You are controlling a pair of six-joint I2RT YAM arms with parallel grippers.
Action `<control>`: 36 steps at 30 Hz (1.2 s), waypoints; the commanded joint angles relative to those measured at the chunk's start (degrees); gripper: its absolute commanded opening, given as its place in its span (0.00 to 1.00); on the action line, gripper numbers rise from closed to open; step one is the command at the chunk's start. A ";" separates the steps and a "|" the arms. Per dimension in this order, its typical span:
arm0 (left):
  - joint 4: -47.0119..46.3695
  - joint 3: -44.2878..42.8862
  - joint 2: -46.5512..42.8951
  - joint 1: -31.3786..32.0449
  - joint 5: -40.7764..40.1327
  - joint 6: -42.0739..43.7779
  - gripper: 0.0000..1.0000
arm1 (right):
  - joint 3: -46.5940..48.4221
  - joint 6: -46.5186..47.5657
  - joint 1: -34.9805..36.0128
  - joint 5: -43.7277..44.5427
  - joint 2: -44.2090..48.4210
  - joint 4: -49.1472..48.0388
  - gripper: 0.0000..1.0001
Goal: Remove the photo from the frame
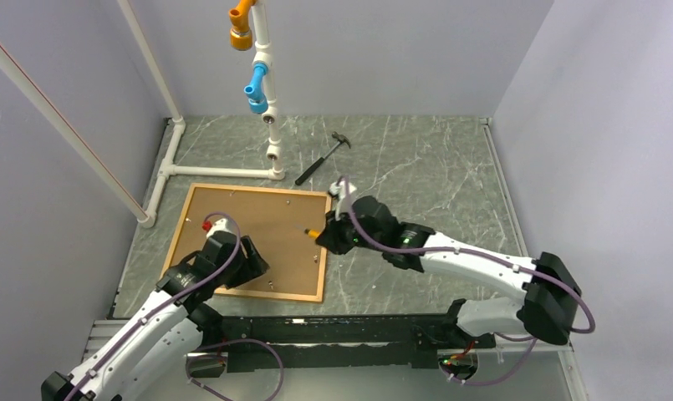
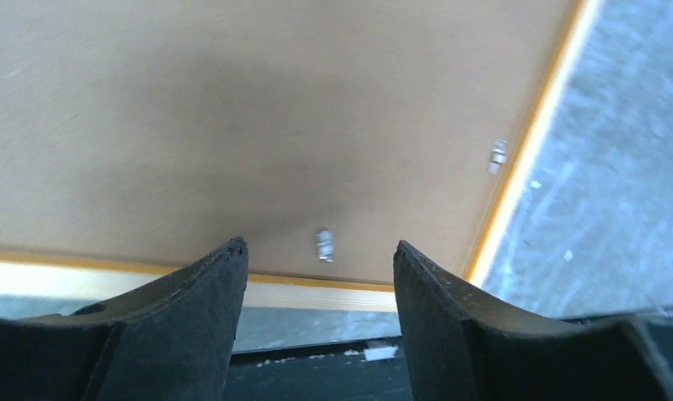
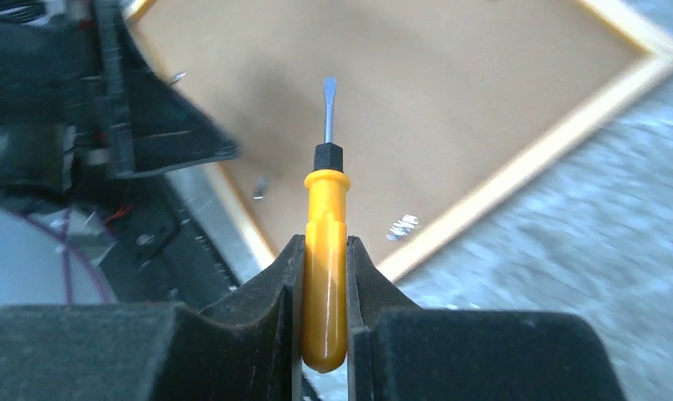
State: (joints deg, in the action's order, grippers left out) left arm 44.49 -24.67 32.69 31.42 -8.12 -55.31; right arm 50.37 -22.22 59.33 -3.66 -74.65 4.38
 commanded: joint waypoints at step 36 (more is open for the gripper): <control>-32.72 -21.68 52.61 21.76 15.41 8.08 0.65 | -17.20 -3.05 -20.42 7.41 26.39 9.25 0.00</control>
State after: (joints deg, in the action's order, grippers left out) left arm 16.45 -44.25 84.23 52.36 4.91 -46.30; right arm 33.54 -24.67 39.18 2.72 -49.45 13.93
